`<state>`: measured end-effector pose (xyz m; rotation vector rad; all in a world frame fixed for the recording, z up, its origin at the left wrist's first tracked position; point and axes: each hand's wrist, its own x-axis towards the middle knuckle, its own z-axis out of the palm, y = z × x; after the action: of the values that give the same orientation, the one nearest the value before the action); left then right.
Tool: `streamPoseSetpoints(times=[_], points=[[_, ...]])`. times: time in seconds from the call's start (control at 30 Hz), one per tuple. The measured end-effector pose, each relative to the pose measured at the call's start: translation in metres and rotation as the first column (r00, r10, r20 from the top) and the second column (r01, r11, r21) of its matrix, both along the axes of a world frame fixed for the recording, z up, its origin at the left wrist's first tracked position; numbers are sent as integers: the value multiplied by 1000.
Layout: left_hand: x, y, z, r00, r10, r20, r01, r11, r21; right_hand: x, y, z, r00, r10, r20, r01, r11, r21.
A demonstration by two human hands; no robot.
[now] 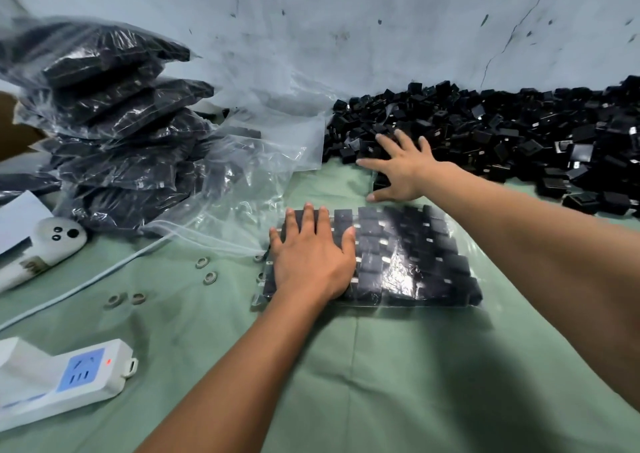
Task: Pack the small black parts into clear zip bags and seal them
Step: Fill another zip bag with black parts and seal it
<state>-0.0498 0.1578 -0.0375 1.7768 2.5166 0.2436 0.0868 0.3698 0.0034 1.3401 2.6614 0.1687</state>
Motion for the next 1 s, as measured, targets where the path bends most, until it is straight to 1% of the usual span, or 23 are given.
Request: streamPoseSetpoints(times=[0.07, 0.2, 0.27, 0.37, 0.43, 0.5, 0.57, 0.6, 0.67, 0.73, 0.77, 0.8, 0.83, 0.87, 0.9, 0.97, 1.0], points=[[-1, 0, -1, 1000, 1, -3, -1, 1000, 0, 7, 7, -8, 999, -9, 44, 10, 1000, -28], [-1, 1, -2, 1000, -5, -10, 5, 1000, 0, 40, 18, -14, 994, -65, -83, 63, 997, -33], [-2, 1, -2, 1000, -4, -12, 4, 1000, 0, 60, 23, -17, 989, -104, -106, 104, 995, -12], [-3, 1, -3, 1000, -5, -14, 5, 1000, -11, 87, 22, -17, 974, -192, -125, 190, 981, -21], [-4, 1, -3, 1000, -2, -14, 2, 1000, -12, 98, 16, -12, 972, -172, -160, 169, 985, -34], [-3, 2, -1, 1000, -3, -7, 3, 1000, -10, 105, 6, -8, 953, -135, -272, 138, 990, -8], [-3, 2, 1, 1000, -2, -2, 2, 1000, -27, 107, -9, -11, 883, -108, -456, 152, 987, 60], [-4, 2, 4, 1000, 1, 0, -1, 999, -50, 107, -18, -13, 822, -100, -560, 171, 982, 75], [-1, 4, 9, 1000, 23, 20, -21, 993, -115, 110, -38, -19, 652, -88, -753, 176, 984, 38], [8, 9, 17, 995, 68, 73, -59, 990, -129, 113, -59, -27, 435, -113, -893, 193, 981, -30], [16, 13, 22, 991, 78, 107, -68, 993, -96, 115, -67, -31, 341, -148, -929, 228, 971, -71], [26, 18, 26, 988, 59, 141, -55, 998, -35, 117, -75, -34, 267, -189, -945, 264, 957, -117], [37, 23, 29, 984, 9, 178, -17, 999, 45, 119, -80, -38, 218, -227, -949, 282, 946, -161], [49, 29, 32, 972, -72, 224, 45, 991, 124, 122, -84, -41, 212, -256, -943, 294, 937, -188], [59, 35, 34, 947, -164, 274, 114, 975, 191, 126, -88, -42, 243, -260, -935, 304, 935, -181], [78, 48, 38, 872, -341, 351, 254, 929, 269, 132, -91, -41, 326, -215, -921, 338, 936, -99], [84, 53, 39, 834, -418, 360, 323, 899, 296, 135, -92, -39, 333, -181, -925, 355, 933, -55]])
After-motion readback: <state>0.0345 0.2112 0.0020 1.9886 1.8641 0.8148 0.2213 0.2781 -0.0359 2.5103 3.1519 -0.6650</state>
